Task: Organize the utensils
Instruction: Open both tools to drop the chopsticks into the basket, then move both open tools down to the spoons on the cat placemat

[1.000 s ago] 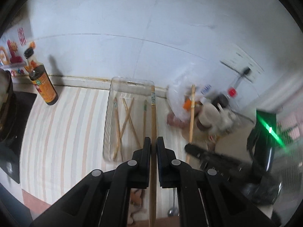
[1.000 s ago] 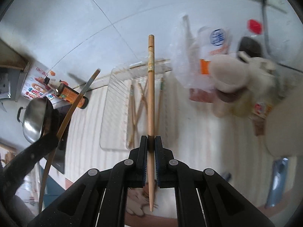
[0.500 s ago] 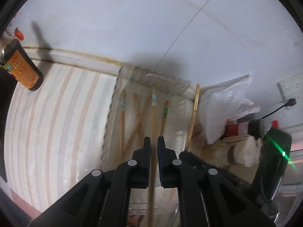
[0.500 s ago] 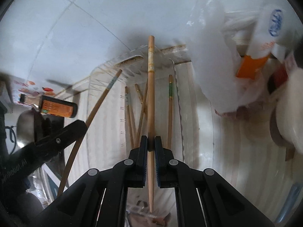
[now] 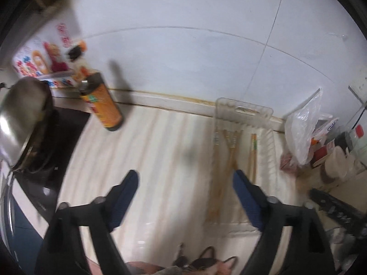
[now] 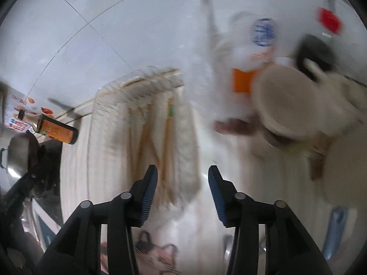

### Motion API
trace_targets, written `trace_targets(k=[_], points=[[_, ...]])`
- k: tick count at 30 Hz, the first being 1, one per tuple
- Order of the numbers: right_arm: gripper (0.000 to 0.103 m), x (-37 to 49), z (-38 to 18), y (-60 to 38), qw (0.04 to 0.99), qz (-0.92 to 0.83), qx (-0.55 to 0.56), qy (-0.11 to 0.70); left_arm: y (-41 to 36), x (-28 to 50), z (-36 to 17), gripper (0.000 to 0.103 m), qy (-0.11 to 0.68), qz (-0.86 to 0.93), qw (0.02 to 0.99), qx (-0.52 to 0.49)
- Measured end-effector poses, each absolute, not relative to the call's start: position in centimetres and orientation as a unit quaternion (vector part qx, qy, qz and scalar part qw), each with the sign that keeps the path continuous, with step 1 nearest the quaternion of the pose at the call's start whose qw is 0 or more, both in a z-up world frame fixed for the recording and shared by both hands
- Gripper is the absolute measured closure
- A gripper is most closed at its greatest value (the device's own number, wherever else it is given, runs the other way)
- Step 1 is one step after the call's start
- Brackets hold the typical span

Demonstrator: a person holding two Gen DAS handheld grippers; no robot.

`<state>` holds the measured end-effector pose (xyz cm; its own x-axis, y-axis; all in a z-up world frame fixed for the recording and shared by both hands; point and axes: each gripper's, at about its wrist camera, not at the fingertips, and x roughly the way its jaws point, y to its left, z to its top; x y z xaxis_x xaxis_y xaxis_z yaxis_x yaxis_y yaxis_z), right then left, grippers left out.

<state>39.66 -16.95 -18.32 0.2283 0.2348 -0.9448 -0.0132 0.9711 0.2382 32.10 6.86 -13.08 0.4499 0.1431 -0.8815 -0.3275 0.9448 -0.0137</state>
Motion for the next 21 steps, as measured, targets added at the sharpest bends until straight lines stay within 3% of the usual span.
trace_targets(k=[1, 3, 7, 21], points=[[0.053, 39.0, -18.1, -17.6, 0.780, 0.075, 0.091, 0.615, 7.3, 30.8, -13.0, 0.003, 0.497, 0.143, 0.851, -0.089], [0.053, 36.7, -17.9, -18.8, 0.784, 0.065, 0.089, 0.611, 7.7, 29.1, -13.2, 0.000, 0.495, 0.144, 0.852, -0.090], [0.045, 33.1, -18.5, -20.9, 0.785, 0.062, 0.101, 0.608, 8.0, 26.1, -15.0, 0.000, 0.514, 0.141, 0.842, -0.084], [0.046, 23.3, -28.4, -22.4, 0.698, 0.062, 0.105, 0.706, 8.1, 16.6, -26.0, 0.001, 0.635, 0.148, 0.755, -0.076]])
